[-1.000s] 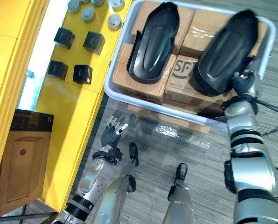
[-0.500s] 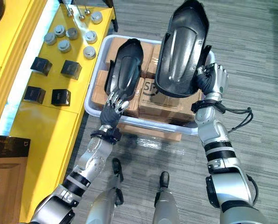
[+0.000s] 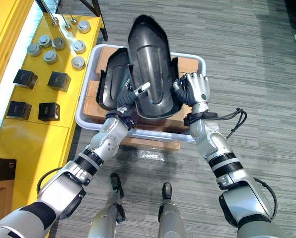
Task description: Walk over and take plastic housings, then place them on the shelf
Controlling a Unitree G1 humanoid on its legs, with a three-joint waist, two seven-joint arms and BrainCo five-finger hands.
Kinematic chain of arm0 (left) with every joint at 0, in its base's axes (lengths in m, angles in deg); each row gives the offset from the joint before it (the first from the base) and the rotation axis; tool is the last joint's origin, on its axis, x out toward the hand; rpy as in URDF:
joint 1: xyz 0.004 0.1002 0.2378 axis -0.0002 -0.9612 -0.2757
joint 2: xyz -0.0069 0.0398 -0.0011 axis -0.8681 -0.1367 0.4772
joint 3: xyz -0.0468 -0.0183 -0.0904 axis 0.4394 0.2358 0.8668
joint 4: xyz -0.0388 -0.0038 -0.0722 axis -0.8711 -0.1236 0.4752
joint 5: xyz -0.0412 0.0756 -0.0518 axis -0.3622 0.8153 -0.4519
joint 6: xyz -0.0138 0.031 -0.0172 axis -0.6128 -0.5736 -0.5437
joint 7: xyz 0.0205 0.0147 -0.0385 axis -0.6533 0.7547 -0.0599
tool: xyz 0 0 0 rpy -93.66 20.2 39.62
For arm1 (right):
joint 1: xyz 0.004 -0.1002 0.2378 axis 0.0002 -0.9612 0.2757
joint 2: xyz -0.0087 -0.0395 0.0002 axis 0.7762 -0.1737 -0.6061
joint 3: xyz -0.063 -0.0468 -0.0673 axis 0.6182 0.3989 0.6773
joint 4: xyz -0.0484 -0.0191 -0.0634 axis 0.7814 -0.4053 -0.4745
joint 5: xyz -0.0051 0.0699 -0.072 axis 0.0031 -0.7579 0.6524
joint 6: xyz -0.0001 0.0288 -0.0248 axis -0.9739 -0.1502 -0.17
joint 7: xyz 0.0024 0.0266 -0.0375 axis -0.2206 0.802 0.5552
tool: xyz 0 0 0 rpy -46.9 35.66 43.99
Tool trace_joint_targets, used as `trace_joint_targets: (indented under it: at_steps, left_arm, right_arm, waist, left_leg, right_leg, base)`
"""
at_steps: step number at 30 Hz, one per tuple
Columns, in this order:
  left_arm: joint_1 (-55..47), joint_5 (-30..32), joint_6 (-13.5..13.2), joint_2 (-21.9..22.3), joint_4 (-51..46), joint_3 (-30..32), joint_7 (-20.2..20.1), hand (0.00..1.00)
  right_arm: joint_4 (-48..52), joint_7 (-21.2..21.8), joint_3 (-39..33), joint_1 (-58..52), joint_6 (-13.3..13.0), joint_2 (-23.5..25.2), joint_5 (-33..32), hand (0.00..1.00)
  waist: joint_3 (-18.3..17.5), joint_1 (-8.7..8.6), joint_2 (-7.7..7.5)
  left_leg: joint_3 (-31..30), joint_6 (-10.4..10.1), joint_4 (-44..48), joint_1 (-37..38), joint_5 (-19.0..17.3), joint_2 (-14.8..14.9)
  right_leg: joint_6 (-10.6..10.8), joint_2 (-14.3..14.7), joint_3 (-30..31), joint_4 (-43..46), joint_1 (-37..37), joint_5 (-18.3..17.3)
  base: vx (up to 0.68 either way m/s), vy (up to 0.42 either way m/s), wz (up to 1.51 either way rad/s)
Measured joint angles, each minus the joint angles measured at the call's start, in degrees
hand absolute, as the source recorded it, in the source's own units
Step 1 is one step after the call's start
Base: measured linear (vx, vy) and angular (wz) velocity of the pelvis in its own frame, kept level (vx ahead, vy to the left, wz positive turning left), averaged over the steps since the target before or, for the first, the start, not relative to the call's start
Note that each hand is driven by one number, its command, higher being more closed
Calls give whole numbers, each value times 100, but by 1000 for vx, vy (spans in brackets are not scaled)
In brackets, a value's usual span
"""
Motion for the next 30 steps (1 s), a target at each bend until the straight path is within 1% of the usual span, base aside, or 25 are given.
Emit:
trace_joint_targets:
  at_steps: [1, 2, 6, 9, 11, 12, 13, 15, 16, 17, 18, 19, 20, 21, 22, 23, 24, 25, 26, 27, 28, 29, 30]
  left_arm:
    - [32, -51, 1, -34, 0, -41, -2, 0]
    - [110, -221, 5, -96, 0, -117, -36, 100]
    - [321, -347, 38, -239, 6, -239, -79, 100]
    - [362, -279, 45, -401, 14, -326, 19, 100]
    - [353, -133, 39, -433, 0, -336, 86, 100]
    - [284, -49, 5, -455, -91, -340, 161, 100]
    - [200, -38, -24, -477, -194, -340, 187, 100]
    - [-338, 51, -148, -607, -728, -339, 276, 100]
    - [-486, 51, -169, -627, -857, -339, 288, 100]
    - [-827, 52, -184, -632, -1172, -310, 327, 100]
    - [-912, 61, -195, -632, -1273, -300, 341, 100]
    - [-947, 71, -201, -632, -1295, -291, 342, 100]
    - [-1016, 128, -193, -639, -1325, -259, 346, 100]
    - [-1217, 297, -179, -671, -1529, -78, 356, 100]
    - [-1335, 338, -187, -690, -1638, 9, 360, 100]
    - [-1568, 424, -183, -695, -1850, 185, 361, 100]
    - [-1945, 511, -187, -714, -2236, 431, 363, 100]
    - [-2255, 570, -208, -739, -2556, 605, 369, 100]
    - [-2395, 619, -211, -747, -2680, 666, 377, 100]
    - [-2677, 733, -211, -747, -2865, 745, 394, 100]
    - [-2910, 884, -205, -738, -2981, 791, 425, 100]
    - [-2982, 1040, -201, -733, -2998, 796, 441, 100]
    - [-3137, 1377, -165, -734, -3135, 835, 507, 100]
  right_arm:
    - [0, 0, 62, 7, 0, -39, 9, 100]
    - [0, 43, 186, 18, 0, -125, 34, 100]
    - [27, 63, 419, 74, 1, -283, 43, 100]
    - [321, 8, 492, -22, 9, -362, 85, 100]
    - [605, -124, 460, -230, 15, -408, 86, 100]
    - [855, -227, 389, -422, 22, -405, 86, 100]
    - [986, -295, 372, -525, 23, -404, 86, 100]
    - [1562, -453, 348, -1000, 23, -387, 86, 100]
    - [1699, -478, 345, -1125, 22, -386, 86, 100]
    - [2015, -535, 307, -1439, 22, -387, 86, 100]
    - [2142, -576, 271, -1552, 22, -387, 89, 100]
    - [2181, -592, 269, -1589, 22, -378, 93, 100]
    - [2181, -598, 263, -1637, 21, -294, 99, 100]
    - [2197, -604, 247, -1645, 11, -74, 104, 100]
    - [2237, -604, 247, -1657, 4, 41, 112, 0]
    - [2351, -604, 252, -1701, 4, 214, 111, 0]
    - [2508, -605, 278, -1748, -40, 468, 111, 0]
    - [2658, -608, 296, -1821, -119, 692, 111, 0]
    - [2681, -611, 300, -1866, -190, 809, 111, 0]
    - [2680, -607, 315, -1990, -303, 971, 110, 0]
    - [2681, -604, 372, -2142, -382, 1059, 99, 0]
    - [2683, -602, 383, -2249, -416, 1083, 70, 0]
    - [2677, -563, 391, -2442, -446, 1111, 15, 0]
  waist:
    - [0, 5, 0]
    - [0, 17, -1]
    - [0, -1, -2]
    - [0, 16, -3]
    - [-1, 66, -3]
    - [-2, 101, -5]
    - [-3, 123, -5]
    - [-18, 204, -4]
    - [-41, 234, -3]
    - [-193, 256, 23]
    - [-209, 244, 3]
    - [-211, 247, 2]
    - [-224, 246, 19]
    - [-228, 286, 10]
    - [-247, 311, 8]
    - [-297, 365, 2]
    - [-399, 491, -42]
    - [-472, 554, -142]
    - [-509, 574, -203]
    - [-566, 618, -313]
    - [-574, 618, -325]
    - [-574, 592, -335]
    - [-574, 532, -343]
  left_leg:
    - [-2, -2, 0, 0, -1, 0]
    - [-13, -3, 2, -9, -2, 0]
    - [-177, -2, 93, -141, 0, 10]
    - [-370, -2, 198, -203, 1, 18]
    - [-596, -15, 300, -212, -11, -19]
    - [-789, -24, 353, -212, -17, -68]
    - [-906, -29, 387, -212, -20, -95]
    - [-1326, -114, 516, -220, -99, -223]
    - [-1355, -105, 516, -227, -123, -243]
    - [-948, 114, 567, -410, -292, -191]
    - [-363, 313, 819, -545, -502, -94]
    - [146, 438, 1089, -611, -605, 8]
    - [1010, 688, 1465, -596, -551, 206]
    - [2181, 1091, 1916, -677, -755, 413]
    - [2649, 1248, 2055, -668, -871, 487]
    - [3060, 1439, 2154, -621, -1042, 529]
    - [3108, 1303, 2118, -559, -1255, 489]
    - [3043, 1223, 2055, -515, -1313, 327]
    - [3010, 1165, 2045, -479, -1355, 222]
    - [2964, 1049, 2036, -332, -1502, 17]
    - [2820, 1190, 1993, -90, -1646, -208]
    - [2726, 1228, 1947, 54, -1679, -334]
    - [2505, 1260, 1788, 357, -1740, -568]
  right_leg:
    - [0, 0, -1, -1, 2, 0]
    - [0, 1, -11, -1, 4, 0]
    - [-1, 12, -154, 2, 10, 0]
    - [-6, 22, -335, 64, 91, -25]
    - [-24, -15, -512, 259, 182, -206]
    - [-44, -71, -688, 480, 236, -415]
    - [-54, -104, -803, 619, 266, -527]
    - [-82, -253, -1256, 1080, 426, -941]
    - [-98, -290, -1397, 1148, 476, -1023]
    - [-117, -393, -1833, 1191, 560, -1101]
    - [-116, -498, -2084, 1113, 675, -1100]
    - [-113, -532, -2235, 1105, 740, -1102]
    - [-46, -564, -2419, 1117, 877, -1150]
    - [28, -615, -2664, 1052, 1086, -1199]
    - [73, -601, -2699, 991, 1181, -1230]
    - [156, -607, -2764, 918, 1254, -1297]
    - [177, -620, -2777, 864, 1314, -1349]
    - [217, -697, -2838, 836, 1416, -1376]
    - [250, -778, -2902, 863, 1477, -1406]
    - [296, -959, -3033, 1013, 1704, -1450]
    - [268, -1249, -3098, 1578, 1843, -1439]
    - [179, -1467, -3075, 2083, 1836, -1390]
    - [-517, -1853, -2762, 3234, 1582, -987]
  base:
    - [0, 0, 0]
    - [0, -2, 5]
    - [8, -13, 16]
    - [24, -27, 32]
    - [29, -53, 60]
    - [13, -68, 67]
    - [15, -100, 94]
    - [18, -112, 107]
    - [23, -129, 139]
    - [28, -102, 143]
    - [45, -84, 148]
    - [90, -11, 115]
    - [149, 67, 106]
    - [129, 71, 90]
    - [116, 117, 67]
    - [73, 100, 28]
    - [125, 115, 29]
    - [125, 65, 27]
    - [162, 28, 49]
    - [174, 26, 67]
    - [155, 43, 77]
    - [127, 113, 97]
    - [107, 147, 110]
